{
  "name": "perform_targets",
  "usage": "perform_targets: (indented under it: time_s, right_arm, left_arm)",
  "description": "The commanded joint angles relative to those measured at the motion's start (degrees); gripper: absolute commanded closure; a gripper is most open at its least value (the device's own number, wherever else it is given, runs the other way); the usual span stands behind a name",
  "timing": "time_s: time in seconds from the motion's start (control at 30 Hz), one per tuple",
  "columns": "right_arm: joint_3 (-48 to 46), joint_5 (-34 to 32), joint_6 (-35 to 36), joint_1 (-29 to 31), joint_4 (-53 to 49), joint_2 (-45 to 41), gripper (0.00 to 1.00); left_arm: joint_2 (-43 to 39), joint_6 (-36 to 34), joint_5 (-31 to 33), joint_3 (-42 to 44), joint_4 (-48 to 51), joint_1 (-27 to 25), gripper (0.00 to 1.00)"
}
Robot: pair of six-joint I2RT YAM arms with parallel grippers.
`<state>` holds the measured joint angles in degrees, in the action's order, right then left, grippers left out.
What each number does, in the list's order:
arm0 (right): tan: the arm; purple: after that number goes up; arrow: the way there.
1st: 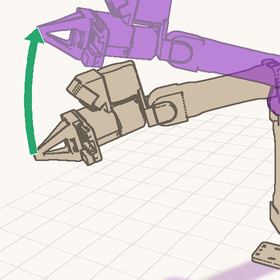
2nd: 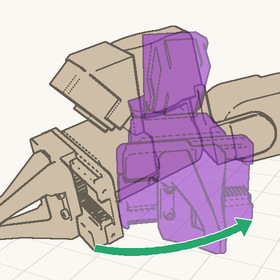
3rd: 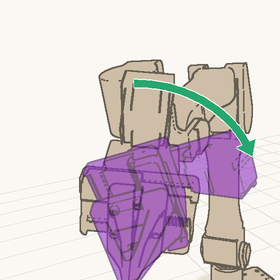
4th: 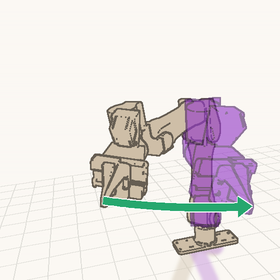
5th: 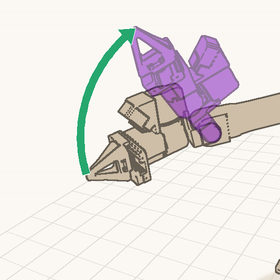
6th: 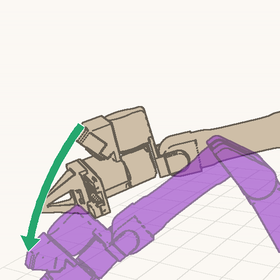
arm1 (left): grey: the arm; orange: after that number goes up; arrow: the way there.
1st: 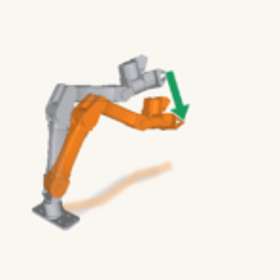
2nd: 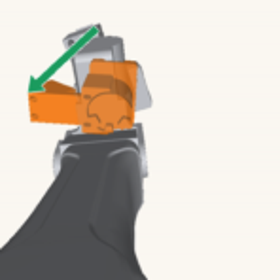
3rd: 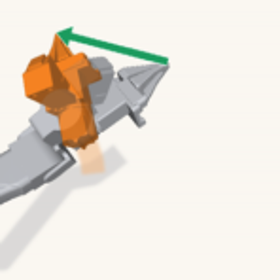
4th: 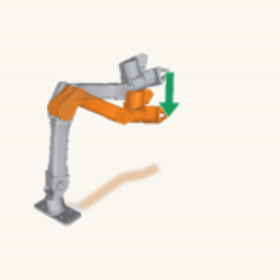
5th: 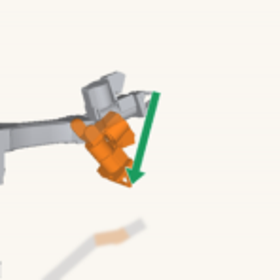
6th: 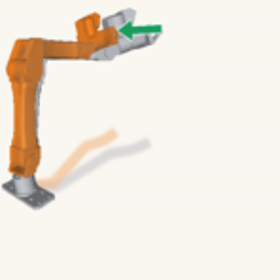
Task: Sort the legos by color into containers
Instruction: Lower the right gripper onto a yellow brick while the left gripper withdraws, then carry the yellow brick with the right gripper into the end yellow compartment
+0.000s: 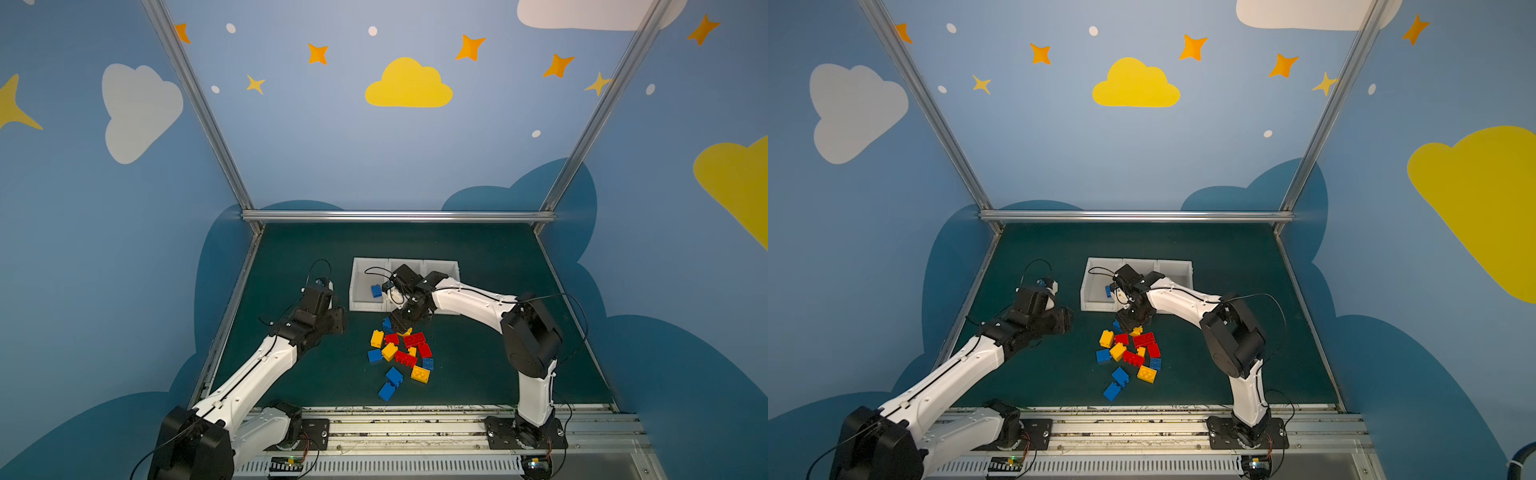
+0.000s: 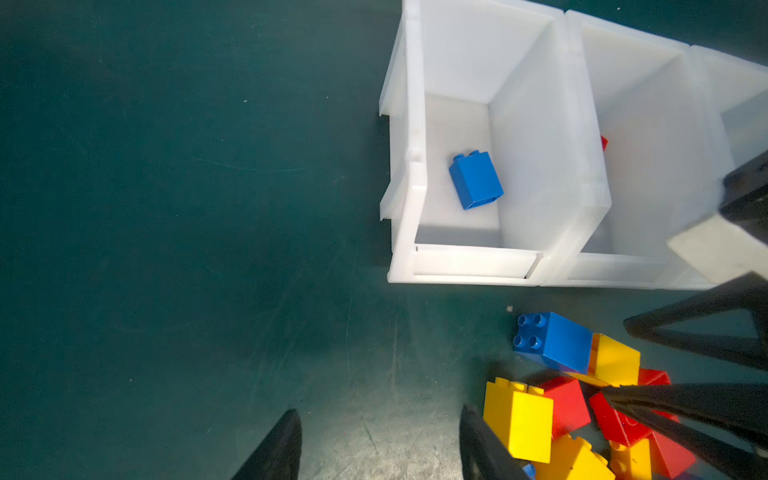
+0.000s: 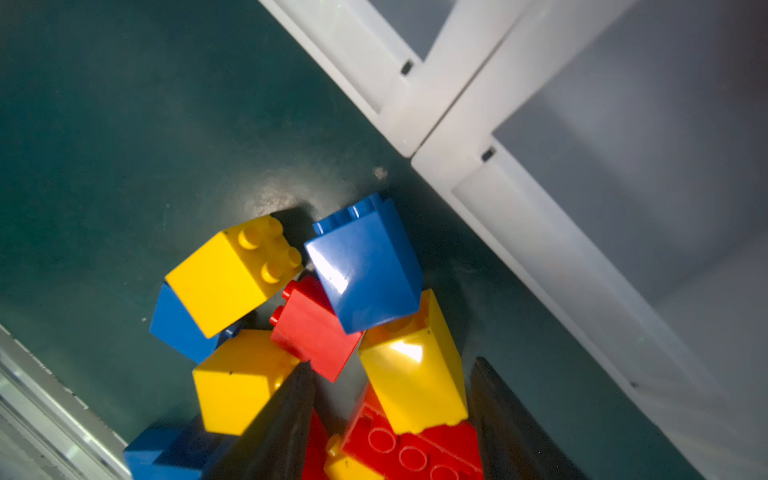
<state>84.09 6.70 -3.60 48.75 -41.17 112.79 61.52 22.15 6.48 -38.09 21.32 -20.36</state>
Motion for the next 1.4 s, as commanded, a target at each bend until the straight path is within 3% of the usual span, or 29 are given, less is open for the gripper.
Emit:
perform_targets:
  time_s: [0.0,0.27,0.5,0.7,0.97,1.13,1.37]
  right_arm:
    - [1.6,-0.4,3.2,0.6,-0.8,2.1,0.42]
    - [0.7,-5.2,3.0,1.4,-1.0,3.3,0.57]
    - [-0.7,-6.5,1.6,1.3,-0.4,1.2,0.79]
    - [1.2,-8.5,1.2,-0.1,-3.4,-4.0,0.79]
    - [2.9,-12.6,-0.3,-7.8,-5.6,-10.6,0.79]
    - [2.9,-16.9,-4.8,-13.8,-6.8,-8.8,0.79]
    - [0.6,-18.4,-8.8,-16.9,-4.7,-6.4,0.78]
  left_arm:
    - [-0.6,1.3,0.3,0.5,-0.3,0.2,0.39]
    - [0.3,2.2,-1.0,0.7,-0.7,0.2,0.39]
    - [0.6,2.7,-2.2,0.8,-2.1,0.2,0.39]
    - [1.0,2.7,-2.5,0.8,-1.9,0.2,0.39]
    - [1.3,3.0,-4.1,1.6,-2.7,0.2,0.38]
    - [1.6,3.0,-5.7,2.1,-3.8,0.2,0.38]
    - [1.9,2.9,-7.5,2.2,-4.1,0.2,0.39]
